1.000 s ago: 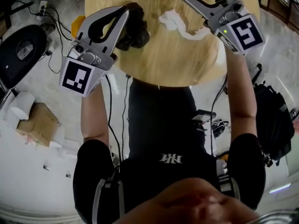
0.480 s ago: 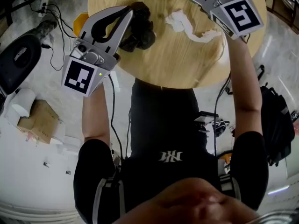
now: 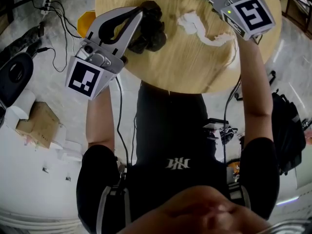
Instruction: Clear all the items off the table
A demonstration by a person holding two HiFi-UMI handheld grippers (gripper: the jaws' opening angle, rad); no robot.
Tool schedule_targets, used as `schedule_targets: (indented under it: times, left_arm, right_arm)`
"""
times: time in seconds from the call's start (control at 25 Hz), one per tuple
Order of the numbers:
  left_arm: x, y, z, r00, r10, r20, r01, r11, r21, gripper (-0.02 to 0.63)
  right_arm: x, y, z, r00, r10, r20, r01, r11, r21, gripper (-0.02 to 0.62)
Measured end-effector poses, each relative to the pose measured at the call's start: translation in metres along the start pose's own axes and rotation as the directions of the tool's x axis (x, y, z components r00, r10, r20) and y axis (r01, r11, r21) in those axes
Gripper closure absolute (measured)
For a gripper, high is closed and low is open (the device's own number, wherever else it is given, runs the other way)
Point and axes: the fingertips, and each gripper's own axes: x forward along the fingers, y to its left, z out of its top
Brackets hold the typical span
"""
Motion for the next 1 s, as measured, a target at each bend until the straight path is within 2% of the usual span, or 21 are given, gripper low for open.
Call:
schedule_targets:
  times: [0.2, 0.4, 0.64, 0.84, 1.0]
  left_arm:
    - [-0.002, -0.005, -0.001, 1.0, -0.002, -0.006, 0.002, 1.0, 0.004, 0.594]
    - [-0.009, -0.015, 0.017, 1.0, 0.008, 0.007, -0.008, 0.999, 0.031, 0.594]
    - [-0.027, -0.028, 0.059, 0.999, 0.048, 0.026, -0.048, 0.999, 0.001, 0.594]
    - [-0.055, -0.054, 0.101, 0.993, 0.088, 0.072, -0.079, 0.99, -0.115, 0.594]
    - [-0.087, -0.071, 0.142, 0.983, 0.137, 0.123, -0.121, 0.984, -0.128, 0.594]
  right_arm:
    - [-0.003, 0.002, 0.005, 1.0, -0.001, -0.007, 0.001, 1.0, -0.014, 0.288]
    - [-0.019, 0.012, 0.032, 1.0, 0.002, 0.024, -0.001, 1.0, -0.031, 0.293]
    - [-0.057, 0.044, 0.095, 0.994, 0.056, 0.096, -0.055, 0.998, -0.014, 0.296]
    - [-0.104, 0.08, 0.152, 0.985, 0.088, 0.149, -0.088, 0.996, -0.005, 0.299]
    - [-0.128, 0.095, 0.207, 0.971, 0.103, 0.217, -0.097, 0.995, -0.039, 0.299]
